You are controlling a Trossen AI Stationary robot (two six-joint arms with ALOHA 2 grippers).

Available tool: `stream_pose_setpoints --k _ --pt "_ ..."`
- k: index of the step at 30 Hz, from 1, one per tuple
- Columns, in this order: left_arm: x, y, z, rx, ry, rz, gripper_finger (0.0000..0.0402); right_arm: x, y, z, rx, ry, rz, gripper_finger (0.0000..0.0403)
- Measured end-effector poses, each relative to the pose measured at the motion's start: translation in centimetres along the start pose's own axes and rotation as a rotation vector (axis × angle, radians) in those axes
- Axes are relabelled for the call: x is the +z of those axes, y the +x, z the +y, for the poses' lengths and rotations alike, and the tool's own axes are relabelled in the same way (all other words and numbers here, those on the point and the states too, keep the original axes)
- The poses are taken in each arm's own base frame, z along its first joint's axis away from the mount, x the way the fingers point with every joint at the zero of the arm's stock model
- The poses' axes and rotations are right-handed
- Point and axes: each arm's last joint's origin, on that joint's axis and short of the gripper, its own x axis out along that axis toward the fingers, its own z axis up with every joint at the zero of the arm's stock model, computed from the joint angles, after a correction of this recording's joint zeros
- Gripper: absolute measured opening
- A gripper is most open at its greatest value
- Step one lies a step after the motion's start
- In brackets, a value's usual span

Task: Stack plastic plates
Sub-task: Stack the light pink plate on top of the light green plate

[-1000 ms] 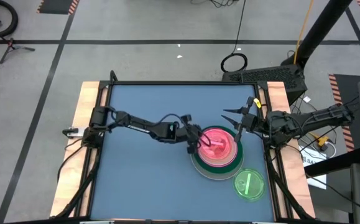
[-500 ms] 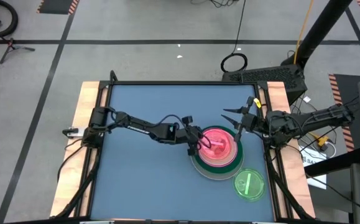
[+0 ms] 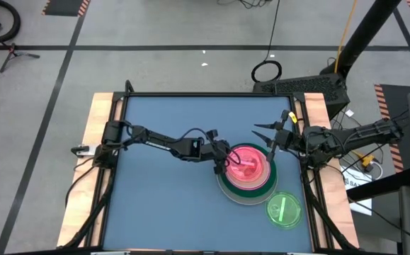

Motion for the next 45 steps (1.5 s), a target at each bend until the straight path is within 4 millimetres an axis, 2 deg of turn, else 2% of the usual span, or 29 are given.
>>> stream_pose_setpoints --k 25,35,39,45 --pt "-0.1 -0.6 -2.0 -0.059 -0.027 -0.002 0.0081 0.0 0.0 0.0 0.0 -0.004 0.0 0.0098" --pt "0.2 -0.3 -0.6 0.086 -0.042 -0.027 0.0081 0.0 0.0 0.0 0.0 -0.008 0.0 0.0098" --pt "-0.4 0.4 -0.4 0.096 -0.04 0.007 0.0081 0.0 0.0 0.0 0.001 -0.009 0.002 0.0098" --pt "-0.2 0.1 -1.1 0.037 -0.04 -0.015 0.0081 0.0 0.0 0.0 0.001 -0.011 0.003 0.0098"
